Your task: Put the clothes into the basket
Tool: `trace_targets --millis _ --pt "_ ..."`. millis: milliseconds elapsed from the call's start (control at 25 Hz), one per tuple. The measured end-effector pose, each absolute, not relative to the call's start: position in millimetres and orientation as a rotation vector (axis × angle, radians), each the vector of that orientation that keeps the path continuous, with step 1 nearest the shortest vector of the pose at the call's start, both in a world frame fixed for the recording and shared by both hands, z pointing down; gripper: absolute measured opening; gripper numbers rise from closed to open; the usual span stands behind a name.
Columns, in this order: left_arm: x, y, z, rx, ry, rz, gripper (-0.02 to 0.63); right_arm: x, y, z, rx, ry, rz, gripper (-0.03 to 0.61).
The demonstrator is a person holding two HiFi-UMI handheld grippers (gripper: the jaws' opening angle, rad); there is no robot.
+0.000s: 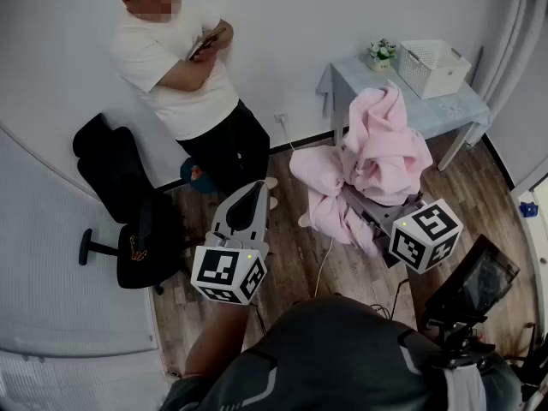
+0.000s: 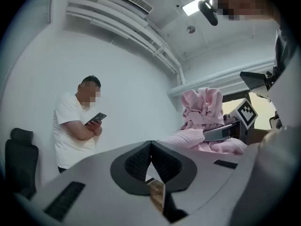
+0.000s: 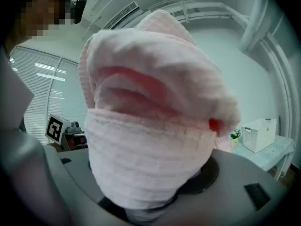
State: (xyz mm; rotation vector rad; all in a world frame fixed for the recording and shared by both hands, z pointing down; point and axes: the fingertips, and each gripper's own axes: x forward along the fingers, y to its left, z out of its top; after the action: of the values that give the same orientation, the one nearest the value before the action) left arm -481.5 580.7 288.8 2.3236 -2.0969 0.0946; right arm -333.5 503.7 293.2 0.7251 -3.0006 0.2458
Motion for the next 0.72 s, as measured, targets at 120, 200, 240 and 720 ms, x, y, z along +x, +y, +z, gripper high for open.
trace_targets --millis 120,200,240,720 --pt "-480.8 578.6 287.2 2.337 -2.083 0.089 0.011 -333.8 503.9 292.5 0.723 -3.006 0.257 0.325" --pt "-481.3 579.6 287.4 2.334 -2.081 0.079 0.011 -333.4 504.4 294.2 0.728 -3.002 0.263 0.325" --pt "-481.2 580.1 287.4 2.335 -2.078 0.075 0.011 -332.9 504.3 294.9 0.732 -2.999 0.263 0.325" --pt "-487.1 581.6 288.8 2.37 -2.053 0.081 0.011 -329.7 503.4 294.5 0.812 -2.998 0.302 0.327"
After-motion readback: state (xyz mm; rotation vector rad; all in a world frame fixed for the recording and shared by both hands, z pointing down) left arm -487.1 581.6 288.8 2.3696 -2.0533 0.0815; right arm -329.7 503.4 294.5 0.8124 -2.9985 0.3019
